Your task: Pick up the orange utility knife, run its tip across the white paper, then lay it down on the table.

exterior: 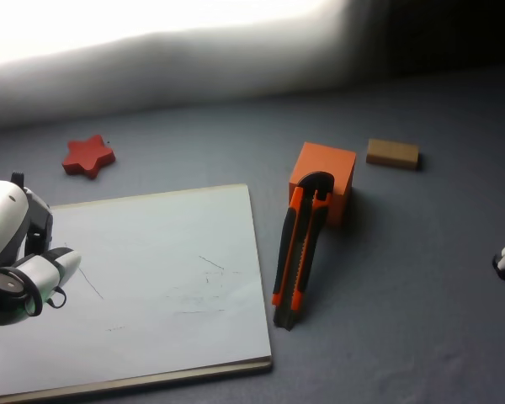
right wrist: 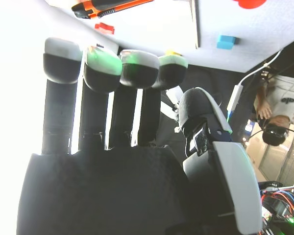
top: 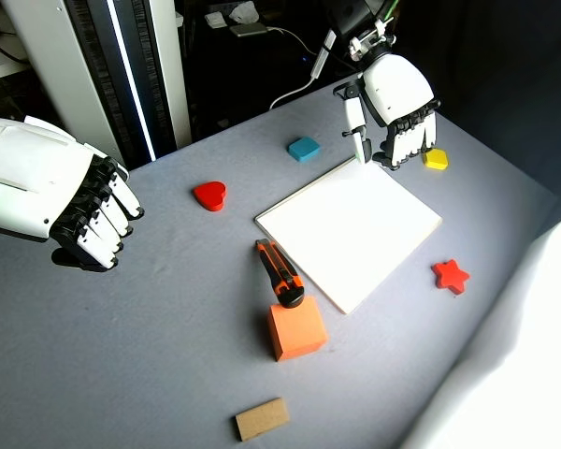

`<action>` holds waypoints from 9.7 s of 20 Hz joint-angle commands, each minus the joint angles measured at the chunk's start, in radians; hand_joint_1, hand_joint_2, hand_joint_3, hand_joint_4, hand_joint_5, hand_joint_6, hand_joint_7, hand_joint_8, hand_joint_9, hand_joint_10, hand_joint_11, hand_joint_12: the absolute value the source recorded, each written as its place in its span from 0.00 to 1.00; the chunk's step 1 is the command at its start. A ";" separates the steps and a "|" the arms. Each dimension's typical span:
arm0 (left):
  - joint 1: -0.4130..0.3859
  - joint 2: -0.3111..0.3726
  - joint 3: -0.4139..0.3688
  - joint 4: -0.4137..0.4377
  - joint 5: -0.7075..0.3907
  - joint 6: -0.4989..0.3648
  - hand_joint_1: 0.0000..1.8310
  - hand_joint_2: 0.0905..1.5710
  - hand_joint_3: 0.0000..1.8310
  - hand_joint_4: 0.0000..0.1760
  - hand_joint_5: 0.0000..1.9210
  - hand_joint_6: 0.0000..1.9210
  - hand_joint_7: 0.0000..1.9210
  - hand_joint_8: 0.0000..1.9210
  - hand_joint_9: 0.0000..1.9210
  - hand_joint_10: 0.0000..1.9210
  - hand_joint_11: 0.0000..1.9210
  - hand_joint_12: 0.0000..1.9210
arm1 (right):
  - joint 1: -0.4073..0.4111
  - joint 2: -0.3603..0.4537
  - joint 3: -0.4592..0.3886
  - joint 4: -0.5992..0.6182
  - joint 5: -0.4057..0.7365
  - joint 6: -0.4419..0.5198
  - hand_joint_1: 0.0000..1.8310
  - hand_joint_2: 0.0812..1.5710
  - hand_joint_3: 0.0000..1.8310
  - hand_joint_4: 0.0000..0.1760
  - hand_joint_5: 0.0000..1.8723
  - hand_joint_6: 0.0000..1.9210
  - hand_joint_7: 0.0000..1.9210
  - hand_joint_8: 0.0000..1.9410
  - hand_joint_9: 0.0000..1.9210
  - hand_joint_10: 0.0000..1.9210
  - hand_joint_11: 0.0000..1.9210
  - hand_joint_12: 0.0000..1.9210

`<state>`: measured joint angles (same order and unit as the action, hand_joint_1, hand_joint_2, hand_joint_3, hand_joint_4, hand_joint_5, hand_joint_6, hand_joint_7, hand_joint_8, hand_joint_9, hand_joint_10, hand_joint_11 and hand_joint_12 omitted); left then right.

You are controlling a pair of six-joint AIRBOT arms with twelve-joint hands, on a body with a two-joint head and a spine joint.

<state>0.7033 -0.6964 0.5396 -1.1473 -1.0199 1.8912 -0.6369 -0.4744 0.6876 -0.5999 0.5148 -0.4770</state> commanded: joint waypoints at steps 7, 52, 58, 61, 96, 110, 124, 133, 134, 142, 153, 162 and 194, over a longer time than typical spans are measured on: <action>0.002 -0.001 0.013 0.044 -0.088 -0.009 0.08 0.79 0.00 0.08 0.03 0.00 0.04 0.00 0.06 0.00 0.00 0.32 | -0.019 0.004 -0.001 0.026 0.119 -0.034 0.11 0.72 0.02 0.00 0.00 0.00 0.01 0.00 0.00 0.00 0.00 0.00; 0.004 -0.065 -0.023 -0.015 -0.162 -0.093 0.08 0.80 0.00 0.02 0.03 0.00 0.05 0.00 0.09 0.00 0.00 0.39 | 0.435 -0.850 0.602 -1.873 -0.172 1.414 0.57 0.70 0.01 0.00 0.00 0.00 0.00 0.00 0.00 0.00 0.00 0.00; 0.009 -0.066 -0.022 -0.015 -0.162 -0.092 0.08 0.80 0.00 0.04 0.03 0.00 0.06 0.00 0.10 0.00 0.00 0.42 | 0.392 -0.886 0.617 -1.872 -0.251 1.432 0.61 0.69 0.01 0.00 0.00 0.00 0.00 0.00 0.00 0.00 0.00 0.00; 0.009 -0.069 -0.018 -0.015 -0.162 -0.092 0.09 0.79 0.00 0.03 0.04 0.00 0.06 0.00 0.11 0.01 0.00 0.44 | 0.380 -0.914 0.634 -1.872 -0.284 1.432 0.58 0.72 0.02 0.00 0.00 0.00 0.00 0.00 0.00 0.00 0.00 0.00; -0.002 -0.083 0.005 -0.015 -0.162 -0.090 0.08 0.79 0.00 0.10 0.05 0.00 0.07 0.00 0.12 0.00 0.00 0.40 | 0.391 -0.891 0.575 -1.871 -0.429 1.437 0.77 0.85 0.00 1.00 0.80 1.00 0.89 1.00 0.95 1.00 0.99 1.00; 0.001 -0.084 0.009 -0.015 -0.162 -0.090 0.07 0.80 0.00 0.08 0.04 0.00 0.07 0.00 0.12 0.00 0.00 0.39 | 0.499 -0.757 0.462 -1.523 -0.263 1.648 0.76 0.83 0.00 1.00 0.77 1.00 0.84 1.00 0.90 1.00 0.95 1.00; 0.005 -0.084 0.008 -0.015 -0.162 -0.091 0.07 0.81 0.00 0.12 0.04 0.00 0.07 0.00 0.12 0.00 0.00 0.39 | 0.383 -0.823 0.590 -0.156 -0.043 -0.585 0.77 0.83 0.00 1.00 0.78 1.00 0.85 1.00 0.92 1.00 0.97 1.00; 0.007 -0.084 0.012 -0.015 -0.162 -0.092 0.09 0.80 0.00 0.07 0.05 0.00 0.07 0.00 0.12 0.00 0.00 0.40 | 0.247 -1.056 0.815 -0.047 0.482 -1.233 0.78 0.83 0.00 1.00 0.78 1.00 0.85 1.00 0.91 1.00 0.96 1.00; 0.008 -0.085 0.012 -0.015 -0.162 -0.092 0.09 0.80 0.00 0.06 0.04 0.00 0.07 0.00 0.12 0.00 0.00 0.40 | 0.244 -1.078 0.849 -0.109 0.526 -1.241 0.78 0.83 0.00 1.00 0.78 1.00 0.85 1.00 0.91 1.00 0.96 1.00; 0.011 -0.091 0.020 -0.015 -0.163 -0.092 0.07 0.81 0.00 0.06 0.04 0.00 0.06 0.00 0.11 0.00 0.00 0.39 | 0.222 -1.168 0.979 -0.439 0.626 -1.195 0.76 0.83 0.01 1.00 0.77 1.00 0.84 1.00 0.91 1.00 0.96 1.00; 0.013 -0.094 0.036 -0.014 -0.163 -0.092 0.08 0.81 0.00 0.04 0.05 0.00 0.07 0.00 0.12 0.00 0.00 0.41 | 0.251 -1.216 1.020 -0.623 0.599 -1.263 0.76 0.83 0.01 1.00 0.78 1.00 0.83 1.00 0.90 1.00 0.95 1.00; 0.011 -0.101 0.046 -0.015 -0.163 -0.092 0.08 0.81 0.00 0.03 0.05 0.00 0.07 0.00 0.12 0.00 0.00 0.41 | 0.257 -1.281 1.192 -0.521 0.580 -1.282 0.77 0.82 0.01 1.00 0.78 1.00 0.84 1.00 0.90 1.00 0.95 1.00; 0.011 -0.101 0.023 -0.014 -0.168 -0.091 0.09 0.80 0.00 0.04 0.05 0.00 0.08 0.00 0.12 0.00 0.00 0.41 | 0.111 -0.619 0.267 0.912 0.065 -1.261 0.76 0.74 0.14 1.00 0.67 1.00 0.75 1.00 0.82 1.00 0.85 1.00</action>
<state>0.7197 -0.8013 0.5625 -1.2213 -1.1011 1.8011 -0.5426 -1.0985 0.9604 0.3367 0.4515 -1.7321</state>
